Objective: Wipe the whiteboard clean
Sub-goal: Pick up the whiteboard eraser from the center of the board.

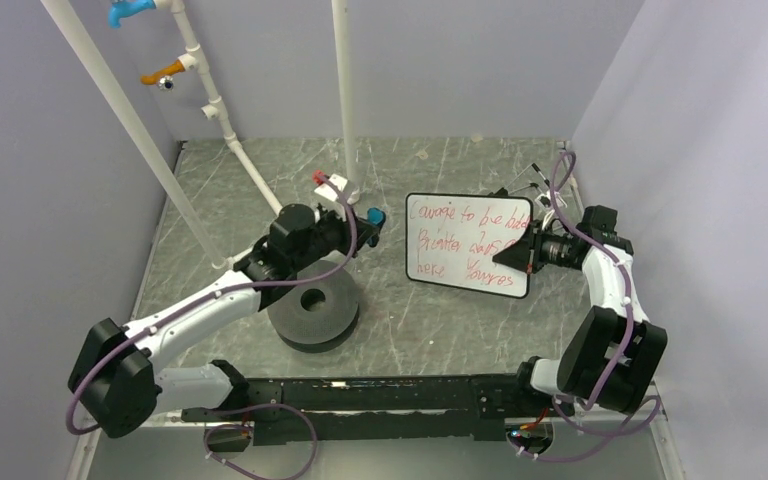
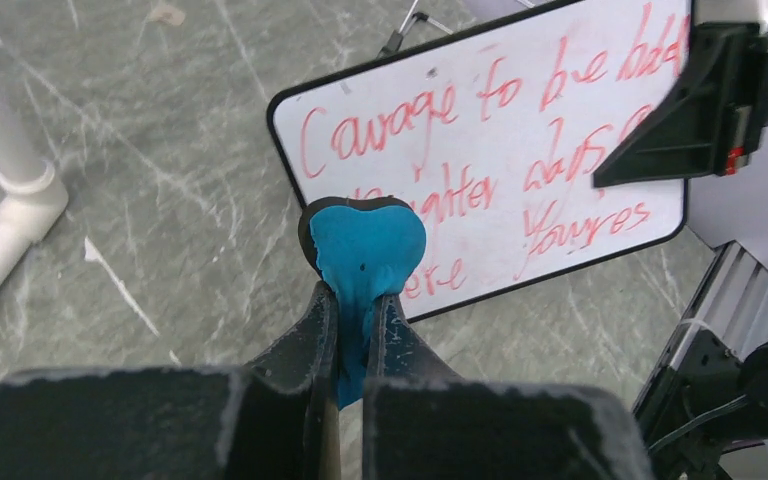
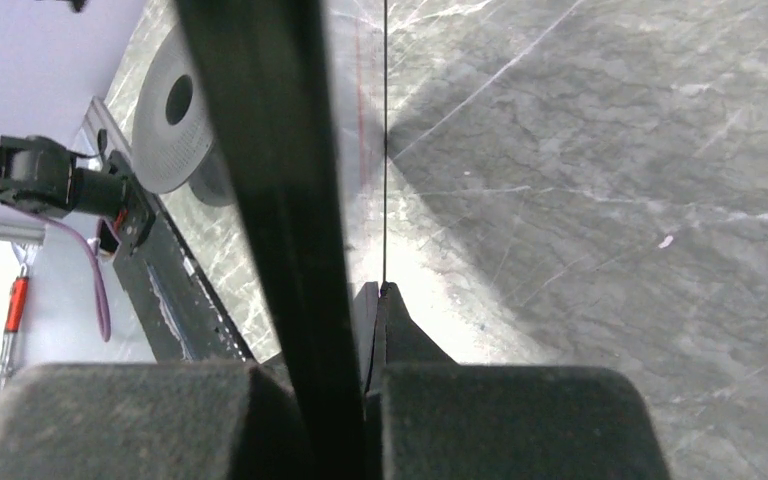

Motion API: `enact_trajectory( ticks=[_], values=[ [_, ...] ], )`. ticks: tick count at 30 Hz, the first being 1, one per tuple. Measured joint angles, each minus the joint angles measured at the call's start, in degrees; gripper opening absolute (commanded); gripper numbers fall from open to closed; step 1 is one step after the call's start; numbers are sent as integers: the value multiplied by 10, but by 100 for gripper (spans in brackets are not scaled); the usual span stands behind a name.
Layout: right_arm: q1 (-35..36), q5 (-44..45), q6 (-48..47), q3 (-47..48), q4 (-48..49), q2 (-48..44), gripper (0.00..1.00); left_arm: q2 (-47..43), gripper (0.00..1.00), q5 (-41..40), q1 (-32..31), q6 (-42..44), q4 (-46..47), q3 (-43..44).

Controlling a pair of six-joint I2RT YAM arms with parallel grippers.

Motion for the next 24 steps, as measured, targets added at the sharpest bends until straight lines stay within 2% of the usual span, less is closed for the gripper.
enact_trajectory(
  ticks=[4, 9, 19, 24],
  values=[
    [21, -3, -32, 9, -21, 9, 0, 0, 0, 57, 59, -19, 79, -82],
    [49, -9, -59, 21, -36, 27, 0, 40, 0, 112, 116, -37, 145, -113],
    [54, -14, -86, 26, -52, 36, 0, 57, 0, 125, 115, -39, 262, -129],
    [54, -16, -111, 29, -67, 37, 0, 73, 0, 104, 102, -38, 278, -138]
  ],
)
